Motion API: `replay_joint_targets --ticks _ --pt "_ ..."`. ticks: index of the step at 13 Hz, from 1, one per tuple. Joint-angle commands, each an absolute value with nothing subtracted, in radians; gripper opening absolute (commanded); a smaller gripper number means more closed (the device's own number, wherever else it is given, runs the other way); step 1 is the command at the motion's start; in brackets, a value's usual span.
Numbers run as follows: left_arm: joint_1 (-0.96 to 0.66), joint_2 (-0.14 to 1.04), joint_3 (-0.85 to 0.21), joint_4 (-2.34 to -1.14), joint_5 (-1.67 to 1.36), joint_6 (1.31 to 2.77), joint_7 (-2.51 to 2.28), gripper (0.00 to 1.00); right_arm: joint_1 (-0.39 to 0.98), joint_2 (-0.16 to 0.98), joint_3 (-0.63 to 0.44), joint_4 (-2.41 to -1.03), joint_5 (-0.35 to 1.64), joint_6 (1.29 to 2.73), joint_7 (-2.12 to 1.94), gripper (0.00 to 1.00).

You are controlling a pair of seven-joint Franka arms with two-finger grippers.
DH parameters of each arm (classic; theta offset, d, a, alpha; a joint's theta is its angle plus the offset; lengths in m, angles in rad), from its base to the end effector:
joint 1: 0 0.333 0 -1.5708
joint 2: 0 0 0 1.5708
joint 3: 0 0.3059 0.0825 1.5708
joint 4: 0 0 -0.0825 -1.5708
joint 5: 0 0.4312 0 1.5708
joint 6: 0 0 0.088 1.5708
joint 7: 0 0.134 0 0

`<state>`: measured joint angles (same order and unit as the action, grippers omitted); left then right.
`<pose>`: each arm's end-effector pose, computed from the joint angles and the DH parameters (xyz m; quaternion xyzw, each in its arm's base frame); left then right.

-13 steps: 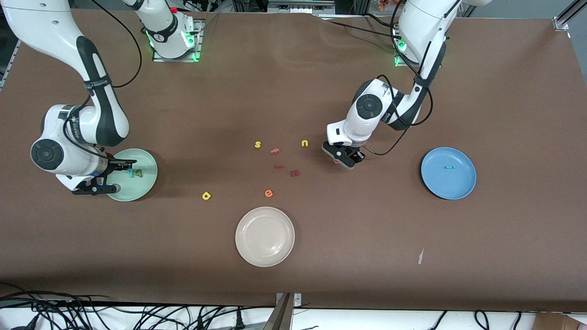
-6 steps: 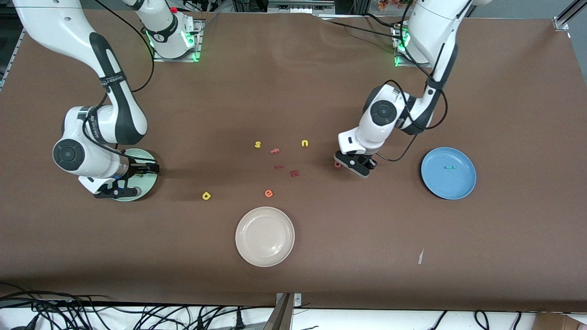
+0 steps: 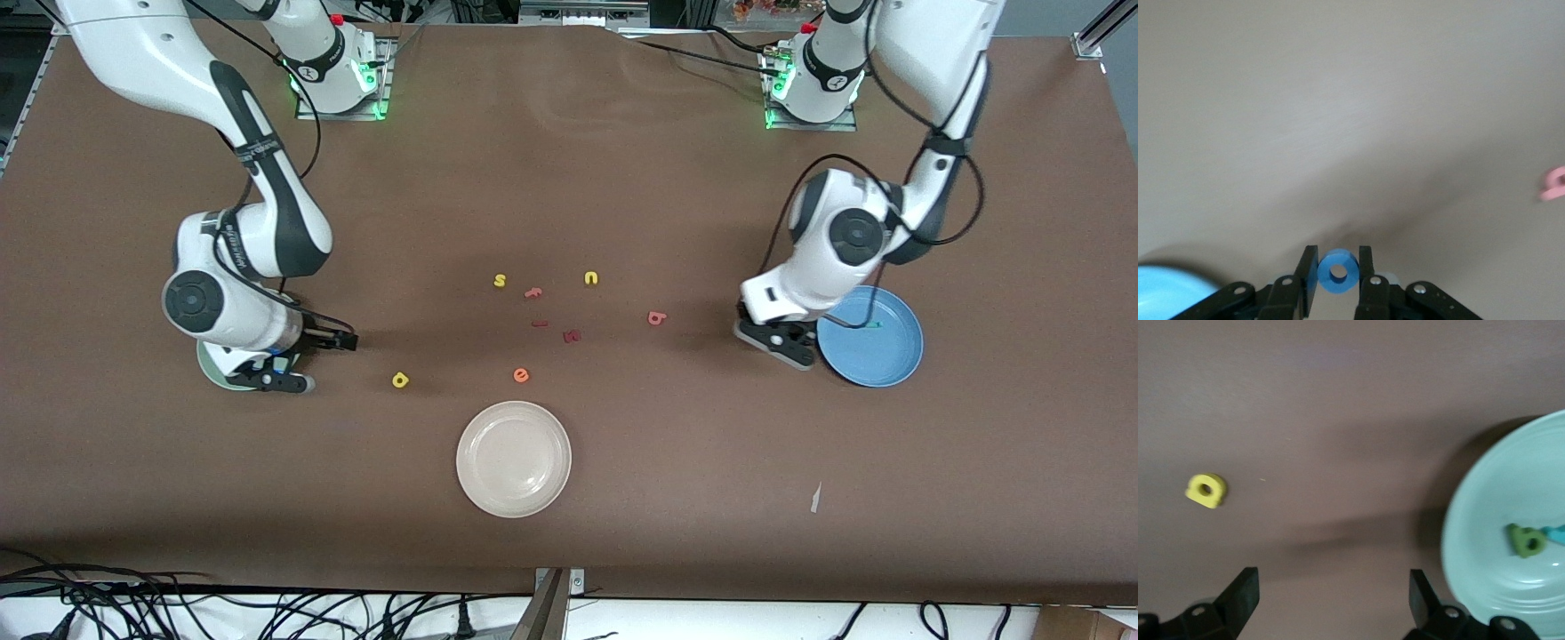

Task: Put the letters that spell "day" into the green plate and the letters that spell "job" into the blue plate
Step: 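Place the cyan y on the green plate while the left gripper places blue o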

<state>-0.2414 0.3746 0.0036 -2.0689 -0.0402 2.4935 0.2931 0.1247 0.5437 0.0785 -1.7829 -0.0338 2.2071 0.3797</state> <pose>0.6060 -0.1473 0.1808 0.9686 -0.2472 0.0253 0.0112 0.6577 0.1325 0.1739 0.9949 -0.0816 -0.0585 0.0096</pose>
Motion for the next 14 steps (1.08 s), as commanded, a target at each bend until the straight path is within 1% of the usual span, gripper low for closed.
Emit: replay_joint_targets --ticks 1,2,3,5,6,7,8,10,12,13,14 --pt "-0.123 0.356 -0.008 -2.089 -0.006 2.473 0.412 0.29 0.167 0.623 0.081 -1.684 -0.018 2.209 0.495 0.99" --pt "-0.089 0.359 -0.008 -2.091 -0.006 2.473 0.451 0.29 0.181 0.639 0.081 -1.677 -0.018 2.239 0.524 0.99" --pt "-0.057 0.362 -0.006 -2.091 -0.006 2.473 0.487 0.33 0.189 0.655 0.081 -1.677 -0.018 2.278 0.555 0.99" --pt "0.006 0.380 -0.006 -2.102 -0.006 2.473 0.550 0.36 0.201 0.682 0.081 -1.675 -0.018 2.336 0.592 0.99" --pt "0.026 0.393 -0.006 -2.106 -0.006 2.473 0.561 0.42 0.207 0.696 0.081 -1.675 -0.017 2.362 0.603 0.99" --pt "0.034 0.402 -0.006 -2.108 -0.006 2.473 0.561 0.58 0.210 0.706 0.081 -1.675 -0.018 2.390 0.618 0.99" --pt "0.032 0.405 -0.006 -2.106 -0.006 2.473 0.561 0.67 0.219 0.710 0.083 -1.672 -0.018 2.399 0.636 0.99" --pt "0.031 0.397 -0.008 -2.103 -0.018 2.473 0.558 0.75 0.229 0.719 0.083 -1.660 -0.018 2.399 0.655 0.99" --pt "0.008 0.382 -0.024 -2.097 -0.046 2.473 0.557 0.76 0.230 0.742 0.083 -1.641 -0.018 2.402 0.658 0.99" --pt "-0.030 0.374 -0.053 -2.092 -0.122 2.473 0.551 0.76 0.233 0.747 0.083 -1.635 -0.018 2.401 0.657 0.99" --pt "-0.069 0.365 -0.055 -2.095 -0.197 2.471 0.542 0.79 0.233 0.750 0.083 -1.635 -0.018 2.401 0.657 0.97"
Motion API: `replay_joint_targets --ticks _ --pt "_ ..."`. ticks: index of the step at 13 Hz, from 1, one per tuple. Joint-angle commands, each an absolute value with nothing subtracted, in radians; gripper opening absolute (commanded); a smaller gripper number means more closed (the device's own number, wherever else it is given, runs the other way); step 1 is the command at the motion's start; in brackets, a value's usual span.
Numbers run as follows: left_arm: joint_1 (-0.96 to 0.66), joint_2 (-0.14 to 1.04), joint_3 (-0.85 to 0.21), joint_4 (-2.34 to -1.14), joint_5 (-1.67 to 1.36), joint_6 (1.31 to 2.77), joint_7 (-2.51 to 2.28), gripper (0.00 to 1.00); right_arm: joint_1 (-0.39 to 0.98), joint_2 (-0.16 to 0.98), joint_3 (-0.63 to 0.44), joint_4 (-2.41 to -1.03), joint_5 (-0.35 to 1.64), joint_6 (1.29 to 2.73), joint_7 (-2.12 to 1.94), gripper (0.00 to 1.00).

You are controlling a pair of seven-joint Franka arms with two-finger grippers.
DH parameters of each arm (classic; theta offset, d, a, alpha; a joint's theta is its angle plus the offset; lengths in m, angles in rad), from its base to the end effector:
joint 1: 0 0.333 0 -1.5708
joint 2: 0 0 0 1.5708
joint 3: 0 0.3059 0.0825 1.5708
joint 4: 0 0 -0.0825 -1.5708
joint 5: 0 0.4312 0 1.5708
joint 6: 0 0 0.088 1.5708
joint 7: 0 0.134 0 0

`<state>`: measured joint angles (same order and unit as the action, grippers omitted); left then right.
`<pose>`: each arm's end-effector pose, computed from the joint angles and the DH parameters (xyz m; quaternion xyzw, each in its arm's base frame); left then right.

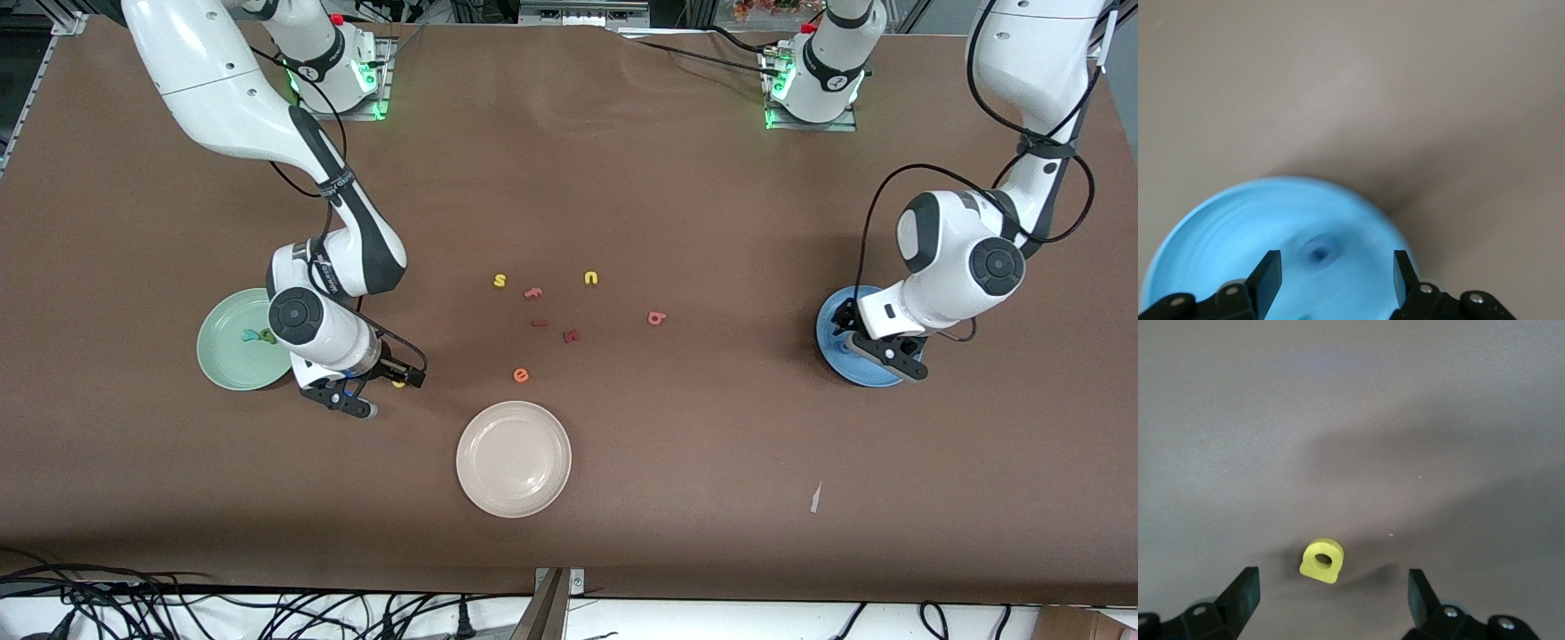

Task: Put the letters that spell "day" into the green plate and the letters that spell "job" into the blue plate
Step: 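Grasp the yellow d with the right gripper while the left gripper returns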

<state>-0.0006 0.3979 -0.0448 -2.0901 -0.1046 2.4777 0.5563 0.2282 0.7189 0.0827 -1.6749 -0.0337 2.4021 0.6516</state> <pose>0.6083 -0.0300 0.1563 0.9661 -0.2547 0.0052 0.0407 0.6740 0.2129 0.1170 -0.9857 0.1675 0.0024 0.0165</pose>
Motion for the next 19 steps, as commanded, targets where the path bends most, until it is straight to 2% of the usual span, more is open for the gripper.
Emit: replay_joint_targets --ticks 1,3,8,11,19 --pt "-0.113 0.364 -0.055 -2.098 -0.245 2.471 0.523 0.82 0.233 0.753 0.083 -1.634 -0.018 2.402 0.655 0.94" --pt "-0.197 0.371 -0.057 -2.098 -0.262 2.473 0.442 0.84 0.233 0.765 0.083 -1.620 -0.017 2.404 0.652 0.92" --pt "-0.412 0.423 -0.055 -2.088 -0.262 2.502 0.129 0.86 0.233 0.773 0.083 -1.618 -0.017 2.405 0.653 0.78" --pt "-0.503 0.491 -0.055 -2.051 -0.258 2.591 0.117 0.85 0.233 0.775 0.083 -1.617 -0.017 2.405 0.655 0.64" --pt "-0.546 0.570 -0.055 -2.007 -0.249 2.703 0.129 0.82 0.238 0.778 0.083 -1.618 0.011 2.405 0.653 0.28"
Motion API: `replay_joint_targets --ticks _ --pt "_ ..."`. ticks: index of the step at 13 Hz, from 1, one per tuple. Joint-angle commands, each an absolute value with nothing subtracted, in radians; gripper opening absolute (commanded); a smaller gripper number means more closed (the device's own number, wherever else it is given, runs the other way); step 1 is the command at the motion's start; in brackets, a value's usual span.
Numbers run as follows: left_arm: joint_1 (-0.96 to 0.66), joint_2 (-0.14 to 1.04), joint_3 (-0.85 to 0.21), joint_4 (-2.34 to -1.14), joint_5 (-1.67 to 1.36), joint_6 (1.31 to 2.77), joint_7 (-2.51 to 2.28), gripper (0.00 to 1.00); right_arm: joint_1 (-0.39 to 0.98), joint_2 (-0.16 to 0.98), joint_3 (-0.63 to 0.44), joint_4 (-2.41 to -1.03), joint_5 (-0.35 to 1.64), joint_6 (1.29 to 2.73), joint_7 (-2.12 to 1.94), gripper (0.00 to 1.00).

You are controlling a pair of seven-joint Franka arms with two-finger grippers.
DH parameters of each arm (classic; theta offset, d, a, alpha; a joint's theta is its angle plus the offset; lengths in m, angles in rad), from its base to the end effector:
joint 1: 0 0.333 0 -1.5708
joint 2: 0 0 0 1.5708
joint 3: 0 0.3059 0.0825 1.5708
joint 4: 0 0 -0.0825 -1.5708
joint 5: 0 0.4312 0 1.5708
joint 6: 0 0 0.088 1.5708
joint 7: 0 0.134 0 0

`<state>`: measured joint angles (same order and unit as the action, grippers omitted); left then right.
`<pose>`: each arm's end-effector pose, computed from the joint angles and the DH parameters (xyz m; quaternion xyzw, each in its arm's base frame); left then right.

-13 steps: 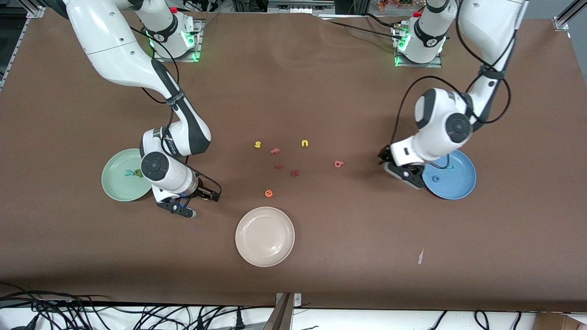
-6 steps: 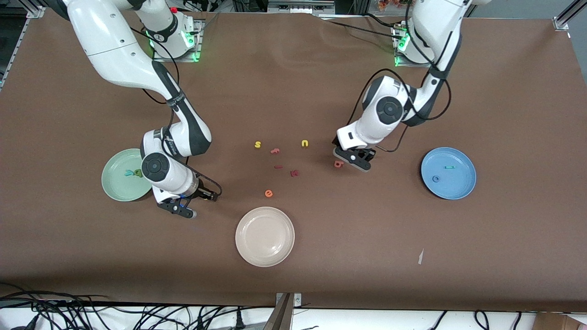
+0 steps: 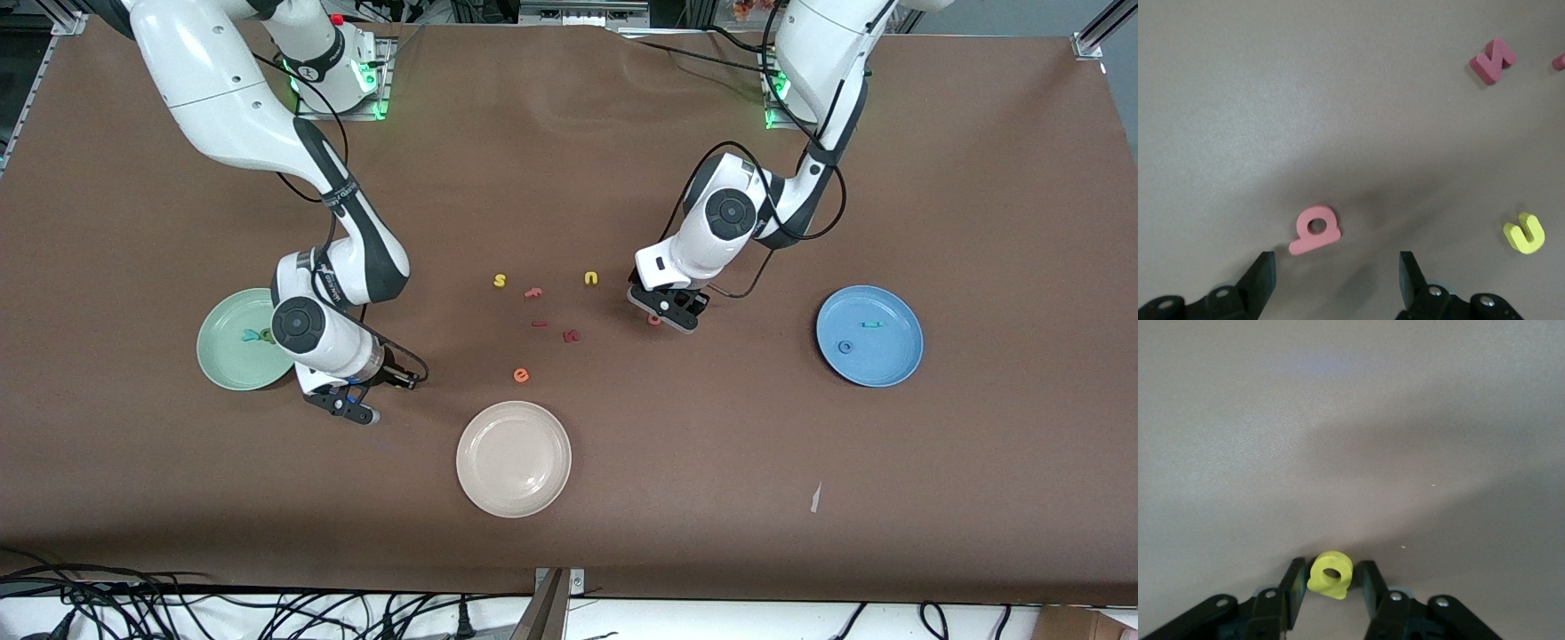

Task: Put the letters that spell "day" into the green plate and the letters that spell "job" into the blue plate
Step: 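Lift the yellow d with the right gripper while the left gripper grasps pink q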

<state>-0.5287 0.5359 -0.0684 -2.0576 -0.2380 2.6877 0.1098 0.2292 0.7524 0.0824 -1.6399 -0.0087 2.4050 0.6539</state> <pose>0.5161 -0.3475 0.1040 0.9669 -0.2399 0.0265 0.0830 0.6802 0.2155 0.1091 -0.9836 0.1782 0.0050 0.0258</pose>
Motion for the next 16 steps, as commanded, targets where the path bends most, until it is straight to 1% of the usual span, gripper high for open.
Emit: replay_joint_targets --ticks 1,3,5,6,8,9,10,11,12,13,14,16 --pt "-0.546 0.577 -0.055 -2.002 -0.249 2.703 0.129 0.82 0.241 0.778 0.083 -1.617 0.011 2.405 0.653 0.24" --pt "-0.546 0.581 -0.055 -1.997 -0.249 2.703 0.129 0.82 0.242 0.778 0.083 -1.617 0.011 2.404 0.646 0.16" --pt "-0.545 0.583 -0.055 -1.997 -0.249 2.703 0.132 0.79 0.242 0.776 0.083 -1.595 0.009 2.390 0.641 0.15" --pt "-0.545 0.587 -0.055 -1.997 -0.247 2.704 0.133 0.79 0.241 0.772 0.081 -1.580 0.008 2.360 0.638 0.15" --pt "-0.543 0.598 -0.054 -1.997 -0.247 2.704 0.133 0.75 0.233 0.765 0.080 -1.551 0.000 2.278 0.623 0.13" --pt "-0.543 0.598 -0.054 -1.997 -0.247 2.704 0.133 0.69 0.232 0.756 0.078 -1.552 0.000 2.264 0.574 0.10" --pt "-0.543 0.598 -0.054 -1.997 -0.247 2.704 0.133 0.58 0.230 0.729 0.071 -1.563 0.002 2.229 0.528 0.09" --pt "-0.543 0.598 -0.052 -1.997 -0.247 2.704 0.135 0.44 0.230 0.697 0.055 -1.589 -0.002 2.183 0.482 0.09" --pt "-0.542 0.598 -0.054 -1.997 -0.245 2.704 0.135 0.32 0.230 0.663 0.035 -1.627 -0.006 2.181 0.444 0.09" --pt "-0.541 0.598 -0.052 -1.997 -0.245 2.704 0.135 0.23 0.230 0.626 0.026 -1.666 -0.009 2.181 0.405 0.09" --pt "-0.540 0.598 -0.052 -1.997 -0.245 2.704 0.135 0.15 0.230 0.586 0.002 -1.714 -0.009 2.181 0.359 0.09" --pt "-0.535 0.598 -0.052 -1.997 -0.226 2.704 0.161 0.08 0.230 0.514 -0.044 -1.805 -0.008 2.187 0.251 0.09"
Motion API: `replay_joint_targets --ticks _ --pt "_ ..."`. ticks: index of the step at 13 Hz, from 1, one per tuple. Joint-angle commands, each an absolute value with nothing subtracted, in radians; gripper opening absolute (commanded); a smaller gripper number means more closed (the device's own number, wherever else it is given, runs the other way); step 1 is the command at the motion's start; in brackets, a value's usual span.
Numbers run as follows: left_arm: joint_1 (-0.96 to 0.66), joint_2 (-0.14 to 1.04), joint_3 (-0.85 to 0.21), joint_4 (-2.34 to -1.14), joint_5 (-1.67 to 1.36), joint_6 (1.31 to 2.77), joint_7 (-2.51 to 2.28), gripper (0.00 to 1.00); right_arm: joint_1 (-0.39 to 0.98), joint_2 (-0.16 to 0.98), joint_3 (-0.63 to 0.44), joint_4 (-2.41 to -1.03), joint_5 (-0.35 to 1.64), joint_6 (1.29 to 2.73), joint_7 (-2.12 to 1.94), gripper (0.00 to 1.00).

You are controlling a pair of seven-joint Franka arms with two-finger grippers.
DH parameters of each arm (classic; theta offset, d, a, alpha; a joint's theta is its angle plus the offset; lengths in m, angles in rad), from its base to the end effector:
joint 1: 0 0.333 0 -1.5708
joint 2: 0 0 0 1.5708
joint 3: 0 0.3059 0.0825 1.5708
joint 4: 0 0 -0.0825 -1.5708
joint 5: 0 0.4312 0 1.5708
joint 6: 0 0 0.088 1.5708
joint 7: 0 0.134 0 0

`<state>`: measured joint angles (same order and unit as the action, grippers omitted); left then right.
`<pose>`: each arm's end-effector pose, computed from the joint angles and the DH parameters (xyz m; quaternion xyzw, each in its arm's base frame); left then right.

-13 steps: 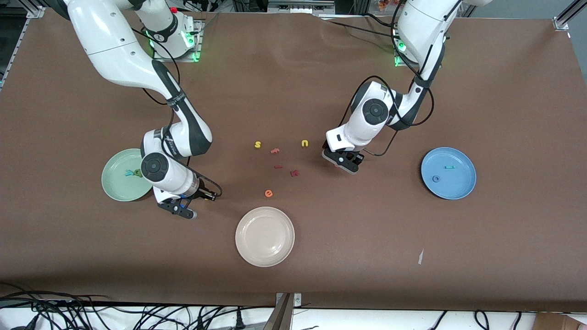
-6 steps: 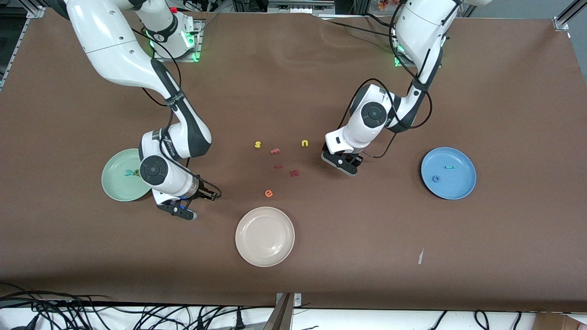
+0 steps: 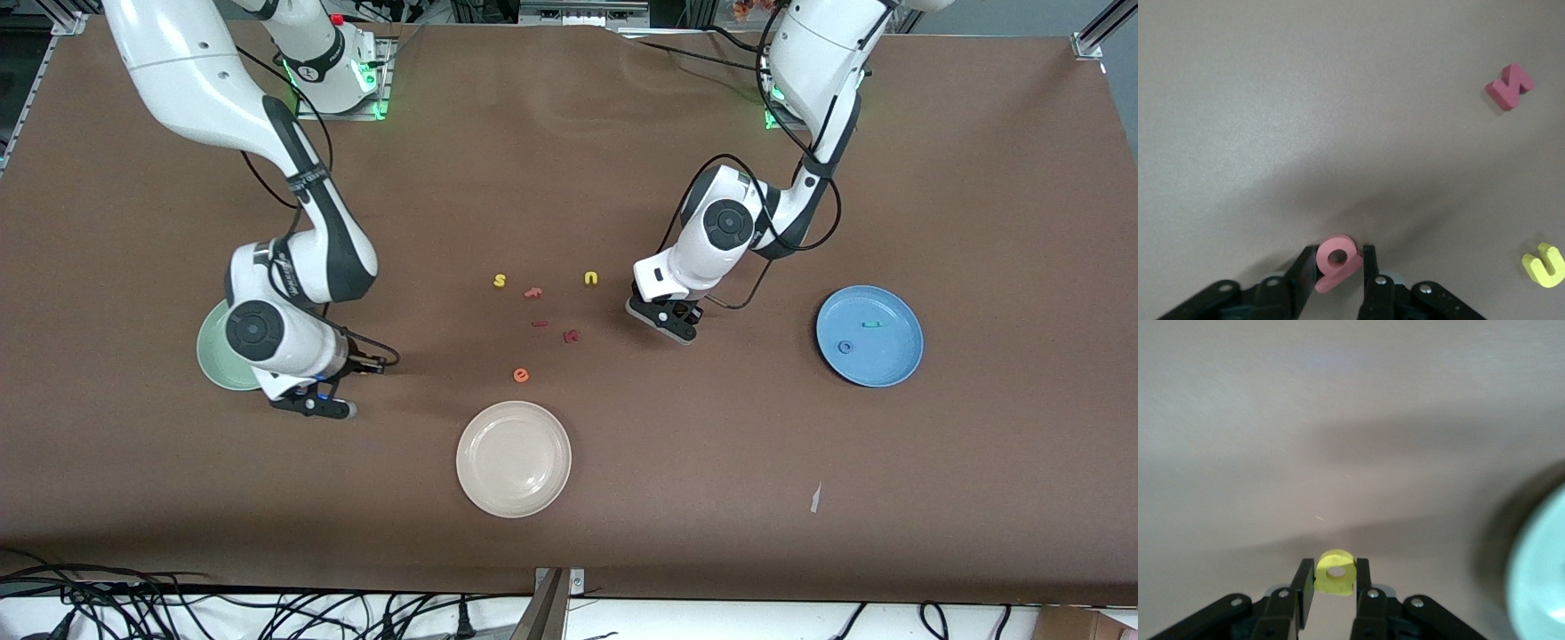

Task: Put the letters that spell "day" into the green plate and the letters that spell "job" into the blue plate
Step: 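Lift the yellow d with the right gripper while the left gripper grasps pink q, then drop the yellow d on the green plate while the left gripper drops pink q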

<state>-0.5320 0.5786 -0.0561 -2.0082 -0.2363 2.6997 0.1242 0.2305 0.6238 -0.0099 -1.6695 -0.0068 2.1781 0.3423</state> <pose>0.5311 -0.3496 0.0978 0.9658 -0.2431 0.0372 0.0821 0.6788 0.1522 0.1666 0.9966 -0.0579 -0.0537 0.0214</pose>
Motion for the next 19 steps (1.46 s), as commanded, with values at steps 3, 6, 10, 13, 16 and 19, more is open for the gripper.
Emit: replay_joint_targets --ticks 3,6,10,13,16,19 --pt "-0.503 0.568 -0.046 -1.997 -0.218 2.698 0.167 0.06 0.229 0.447 -0.106 -1.942 -0.008 2.268 0.126 0.09" --pt "-0.407 0.487 -0.046 -2.005 -0.216 2.620 0.202 0.06 0.229 0.423 -0.179 -2.026 -0.005 2.338 -0.015 0.09" --pt "-0.211 0.391 -0.046 -2.020 -0.216 2.485 0.365 0.07 0.224 0.445 -0.212 -2.022 0.008 2.332 -0.071 0.68" --pt "-0.060 0.373 -0.040 -2.020 -0.198 2.401 0.495 0.07 0.224 0.433 -0.207 -1.999 0.011 2.303 -0.075 0.99" --pt "0.046 0.397 -0.038 -2.025 -0.193 2.401 0.626 0.07 0.227 0.430 -0.201 -1.880 0.054 2.089 -0.068 0.99" --pt "0.057 0.405 -0.015 -2.065 -0.184 2.401 0.627 0.17 0.235 0.423 -0.199 -1.737 0.054 1.868 -0.064 0.99"
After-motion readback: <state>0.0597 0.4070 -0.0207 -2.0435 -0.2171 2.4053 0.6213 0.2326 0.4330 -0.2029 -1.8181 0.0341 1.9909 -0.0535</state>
